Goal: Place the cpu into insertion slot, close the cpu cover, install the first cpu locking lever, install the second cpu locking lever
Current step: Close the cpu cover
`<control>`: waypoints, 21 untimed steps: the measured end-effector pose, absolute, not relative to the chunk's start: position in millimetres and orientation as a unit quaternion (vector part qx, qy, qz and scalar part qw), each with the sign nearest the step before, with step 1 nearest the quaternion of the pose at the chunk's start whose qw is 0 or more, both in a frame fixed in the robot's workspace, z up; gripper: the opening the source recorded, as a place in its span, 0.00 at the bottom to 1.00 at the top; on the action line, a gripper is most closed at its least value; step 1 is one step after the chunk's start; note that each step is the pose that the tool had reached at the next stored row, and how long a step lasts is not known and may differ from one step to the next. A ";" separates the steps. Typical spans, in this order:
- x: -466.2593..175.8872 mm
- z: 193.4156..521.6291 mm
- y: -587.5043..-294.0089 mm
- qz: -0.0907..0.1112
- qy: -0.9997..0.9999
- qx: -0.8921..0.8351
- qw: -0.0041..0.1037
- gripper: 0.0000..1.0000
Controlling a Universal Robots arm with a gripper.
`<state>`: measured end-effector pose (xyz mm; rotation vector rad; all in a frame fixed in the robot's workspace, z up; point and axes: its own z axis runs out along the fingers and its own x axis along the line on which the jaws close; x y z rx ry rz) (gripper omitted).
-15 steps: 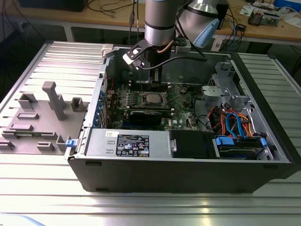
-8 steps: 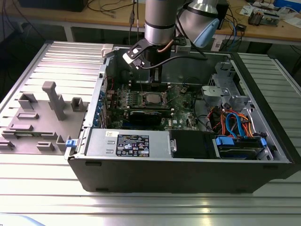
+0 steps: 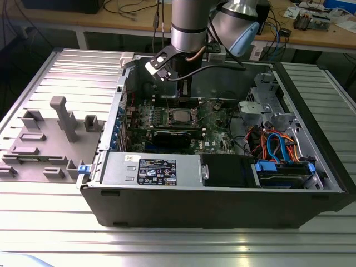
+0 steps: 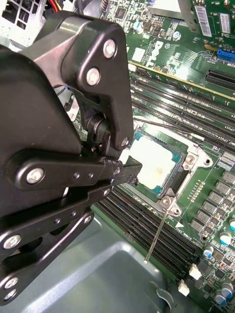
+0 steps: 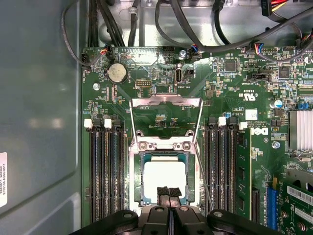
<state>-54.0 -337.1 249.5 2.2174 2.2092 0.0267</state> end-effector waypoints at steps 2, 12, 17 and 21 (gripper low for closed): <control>-54.0 249.5 -337.1 0.009 0.706 0.708 0.006 0.11; -54.0 254.3 -337.1 0.008 0.706 0.708 0.006 0.11; -54.0 259.1 -337.1 0.009 0.706 0.708 0.006 0.11; -54.0 262.4 -337.1 0.009 0.706 0.708 0.006 0.11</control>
